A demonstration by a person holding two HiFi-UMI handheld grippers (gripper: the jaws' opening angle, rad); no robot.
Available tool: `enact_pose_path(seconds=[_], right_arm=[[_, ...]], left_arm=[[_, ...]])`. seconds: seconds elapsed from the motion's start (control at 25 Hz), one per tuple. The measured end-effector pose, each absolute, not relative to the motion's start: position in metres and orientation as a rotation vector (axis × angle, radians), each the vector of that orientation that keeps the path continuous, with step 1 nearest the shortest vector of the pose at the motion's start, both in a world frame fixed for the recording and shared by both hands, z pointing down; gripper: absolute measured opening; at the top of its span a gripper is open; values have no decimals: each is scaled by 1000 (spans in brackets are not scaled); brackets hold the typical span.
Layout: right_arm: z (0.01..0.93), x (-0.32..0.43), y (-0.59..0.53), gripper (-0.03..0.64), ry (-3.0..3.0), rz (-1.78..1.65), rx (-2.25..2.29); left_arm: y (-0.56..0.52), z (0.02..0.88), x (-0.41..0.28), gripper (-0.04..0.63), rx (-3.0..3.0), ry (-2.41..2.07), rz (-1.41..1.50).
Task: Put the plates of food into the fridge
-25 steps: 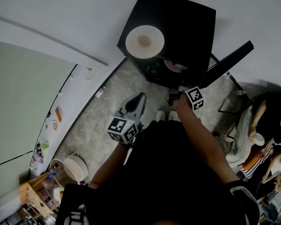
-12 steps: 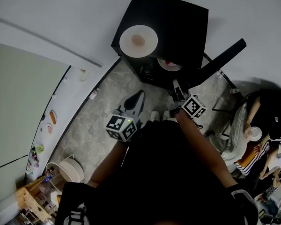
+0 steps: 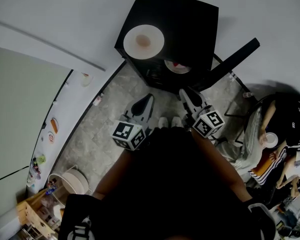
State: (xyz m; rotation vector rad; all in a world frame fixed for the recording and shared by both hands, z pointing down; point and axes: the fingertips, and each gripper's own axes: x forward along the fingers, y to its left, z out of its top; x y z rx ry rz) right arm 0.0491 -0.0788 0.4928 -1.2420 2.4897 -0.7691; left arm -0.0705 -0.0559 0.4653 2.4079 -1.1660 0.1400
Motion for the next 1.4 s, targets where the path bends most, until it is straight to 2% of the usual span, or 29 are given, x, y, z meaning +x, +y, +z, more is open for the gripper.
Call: enact_pose_path(seconds=[0.72,1.12,1.24,1.4], right_arm=[[388,15,-39,69,2753,-247,-1037],[377,14,-26,69,2806,-162,-1004],[380,19,-25,69,2801,-189,-1008],[388,24,-27,69,2810,-215,-1026]], left_arm=[[-49,427,-60,25,2555,-1217,112],[-50,420,-62,23,2555,-1260,102],[-58,429,-68,25,2460,-1239,18],[-91,449,-91,31,2149,-1123,-254]])
